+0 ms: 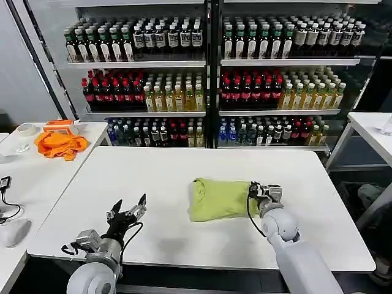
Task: Fold and organize the clothes.
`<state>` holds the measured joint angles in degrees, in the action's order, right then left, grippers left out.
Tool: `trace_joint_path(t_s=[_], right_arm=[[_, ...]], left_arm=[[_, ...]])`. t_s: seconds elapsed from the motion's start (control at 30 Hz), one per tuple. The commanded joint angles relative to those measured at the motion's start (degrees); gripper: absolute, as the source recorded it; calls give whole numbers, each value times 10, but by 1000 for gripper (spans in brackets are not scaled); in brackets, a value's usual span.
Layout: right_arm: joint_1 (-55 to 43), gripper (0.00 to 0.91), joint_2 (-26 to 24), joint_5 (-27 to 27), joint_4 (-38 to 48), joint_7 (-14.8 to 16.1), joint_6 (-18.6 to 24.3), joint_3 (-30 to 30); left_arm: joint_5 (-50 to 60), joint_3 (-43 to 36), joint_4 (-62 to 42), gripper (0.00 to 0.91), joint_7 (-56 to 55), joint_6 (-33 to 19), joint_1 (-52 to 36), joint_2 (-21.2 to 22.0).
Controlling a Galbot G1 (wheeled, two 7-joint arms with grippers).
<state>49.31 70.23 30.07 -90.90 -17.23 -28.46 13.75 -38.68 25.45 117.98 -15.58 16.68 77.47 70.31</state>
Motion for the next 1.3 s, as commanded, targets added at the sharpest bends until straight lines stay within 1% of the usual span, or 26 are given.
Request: trace_joint_path(t_s=[0.03, 0.13, 0.23, 0.37, 0.47, 0.53, 0.67, 0.8, 0.83, 1.07, 1.2, 1.3], right_arm=[[104, 907, -17, -120, -110, 34, 137, 37], [168, 907, -30, -157, -160, 52, 178, 66], [227, 907, -44, -151, -212, 67, 198, 104], [330, 907, -56, -141, -264, 88, 222, 162], [366, 907, -53, -124, -283, 89, 231, 188], [374, 907, -49, -109, -295, 87, 226, 196], [379, 907, -44, -108, -310, 88, 227, 201], [392, 907, -42, -108, -318, 86, 239, 209], [399, 907, -42, -109, -322, 87, 249, 213], [416, 907, -40, -96, -327, 93, 262, 229], [427, 907, -42, -100, -339, 94, 262, 235], [434, 907, -43, -98, -350, 93, 262, 240]], left_arm=[[53, -15, 4, 907, 13, -7, -1, 1], [99, -28, 7, 907, 23, -16, -4, -1], [117, -34, 12, 907, 29, -18, -6, -5], [142, -44, 16, 907, 35, -17, -9, -13], [166, -51, 18, 907, 41, -18, -10, -21], [182, -54, 18, 907, 45, -20, -9, -25], [192, -55, 17, 907, 48, -25, -9, -31], [190, -53, 15, 907, 50, -26, -8, -34], [190, -52, 15, 907, 50, -26, -8, -34], [189, -50, 20, 907, 50, -23, 2, -41], [192, -46, 27, 907, 51, -23, 10, -37], [194, -38, 39, 907, 51, -23, 28, -25]])
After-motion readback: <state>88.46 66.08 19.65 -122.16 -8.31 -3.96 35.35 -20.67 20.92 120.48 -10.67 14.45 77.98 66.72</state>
